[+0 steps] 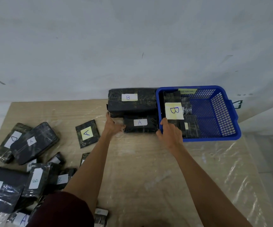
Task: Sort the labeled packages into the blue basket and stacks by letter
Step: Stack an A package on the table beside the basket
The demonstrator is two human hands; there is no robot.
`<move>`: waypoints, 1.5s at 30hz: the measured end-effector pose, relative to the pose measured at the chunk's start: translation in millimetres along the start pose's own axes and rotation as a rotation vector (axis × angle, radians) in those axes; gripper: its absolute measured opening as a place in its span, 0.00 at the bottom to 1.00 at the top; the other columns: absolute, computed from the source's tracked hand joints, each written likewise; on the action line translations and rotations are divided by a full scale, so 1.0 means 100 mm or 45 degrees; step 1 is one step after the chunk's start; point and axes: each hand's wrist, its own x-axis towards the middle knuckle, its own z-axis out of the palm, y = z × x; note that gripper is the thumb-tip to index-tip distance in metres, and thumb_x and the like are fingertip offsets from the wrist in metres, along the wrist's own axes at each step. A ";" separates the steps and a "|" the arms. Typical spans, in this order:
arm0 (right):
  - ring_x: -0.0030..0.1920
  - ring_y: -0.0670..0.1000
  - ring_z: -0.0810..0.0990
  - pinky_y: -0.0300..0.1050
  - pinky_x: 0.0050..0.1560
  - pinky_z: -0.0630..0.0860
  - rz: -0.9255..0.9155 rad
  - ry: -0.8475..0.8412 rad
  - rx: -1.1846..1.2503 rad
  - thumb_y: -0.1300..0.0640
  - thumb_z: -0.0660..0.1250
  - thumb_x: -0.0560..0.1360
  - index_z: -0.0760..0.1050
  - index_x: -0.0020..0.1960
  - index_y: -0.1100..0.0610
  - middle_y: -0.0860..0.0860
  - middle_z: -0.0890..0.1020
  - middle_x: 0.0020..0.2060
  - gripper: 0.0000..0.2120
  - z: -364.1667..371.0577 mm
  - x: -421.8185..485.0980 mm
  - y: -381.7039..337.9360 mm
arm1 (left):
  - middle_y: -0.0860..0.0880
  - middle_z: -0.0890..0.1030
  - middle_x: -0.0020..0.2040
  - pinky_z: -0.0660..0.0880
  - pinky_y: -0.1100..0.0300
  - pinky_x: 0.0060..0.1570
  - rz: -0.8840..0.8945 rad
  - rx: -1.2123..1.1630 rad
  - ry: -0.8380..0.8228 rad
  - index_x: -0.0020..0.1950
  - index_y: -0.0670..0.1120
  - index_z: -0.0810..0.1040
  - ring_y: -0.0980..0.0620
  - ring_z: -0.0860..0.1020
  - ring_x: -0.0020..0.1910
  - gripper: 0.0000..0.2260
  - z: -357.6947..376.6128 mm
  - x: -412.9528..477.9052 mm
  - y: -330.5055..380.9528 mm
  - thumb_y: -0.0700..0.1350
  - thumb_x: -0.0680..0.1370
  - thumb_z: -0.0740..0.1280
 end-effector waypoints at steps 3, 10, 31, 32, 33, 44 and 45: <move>0.42 0.54 0.81 0.44 0.40 0.70 0.004 0.021 -0.029 0.55 0.65 0.81 0.68 0.64 0.59 0.55 0.82 0.48 0.15 0.00 0.00 -0.02 | 0.38 0.73 0.68 0.80 0.44 0.57 -0.047 0.097 0.006 0.80 0.50 0.53 0.38 0.77 0.63 0.43 -0.11 -0.02 -0.01 0.33 0.74 0.73; 0.42 0.56 0.81 0.49 0.39 0.75 -0.129 0.057 -0.117 0.57 0.62 0.81 0.73 0.56 0.60 0.55 0.82 0.46 0.07 0.15 0.07 -0.53 | 0.43 0.83 0.52 0.81 0.52 0.54 0.005 0.452 0.124 0.59 0.42 0.81 0.47 0.82 0.46 0.12 -0.79 -0.07 -0.13 0.35 0.76 0.70; 0.43 0.52 0.81 0.41 0.36 0.78 0.632 -0.513 1.058 0.58 0.67 0.81 0.74 0.66 0.58 0.55 0.80 0.56 0.15 1.54 0.26 -2.24 | 0.35 0.81 0.56 0.79 0.44 0.57 -0.005 0.416 -0.166 0.69 0.38 0.74 0.40 0.81 0.52 0.19 -2.09 0.56 -0.80 0.30 0.79 0.66; 0.41 0.52 0.81 0.41 0.35 0.77 0.617 -0.518 1.040 0.54 0.68 0.81 0.75 0.63 0.56 0.54 0.80 0.54 0.13 1.54 0.27 -2.28 | 0.35 0.82 0.53 0.79 0.42 0.57 -0.025 0.367 -0.194 0.70 0.37 0.74 0.40 0.81 0.51 0.20 -2.10 0.56 -0.81 0.29 0.78 0.66; 0.39 0.51 0.80 0.41 0.34 0.76 0.564 -0.525 0.989 0.51 0.68 0.80 0.76 0.59 0.55 0.52 0.81 0.51 0.11 1.53 0.28 -2.32 | 0.35 0.82 0.50 0.79 0.41 0.57 -0.049 0.304 -0.219 0.70 0.37 0.74 0.40 0.82 0.49 0.20 -2.11 0.57 -0.81 0.27 0.78 0.65; 0.54 0.49 0.80 0.35 0.41 0.74 0.527 -0.203 1.251 0.62 0.72 0.76 0.73 0.67 0.56 0.49 0.81 0.55 0.21 1.50 0.14 -2.50 | 0.40 0.78 0.47 0.79 0.41 0.57 -0.121 -0.040 -0.234 0.69 0.39 0.70 0.45 0.79 0.41 0.15 -2.17 0.46 -0.86 0.32 0.83 0.60; 0.51 0.50 0.82 0.37 0.39 0.77 0.635 -0.139 1.378 0.63 0.73 0.76 0.74 0.67 0.58 0.51 0.83 0.55 0.21 1.48 0.10 -2.51 | 0.41 0.78 0.46 0.80 0.44 0.55 -0.117 -0.046 -0.239 0.69 0.39 0.71 0.47 0.78 0.40 0.14 -2.17 0.46 -0.85 0.34 0.83 0.61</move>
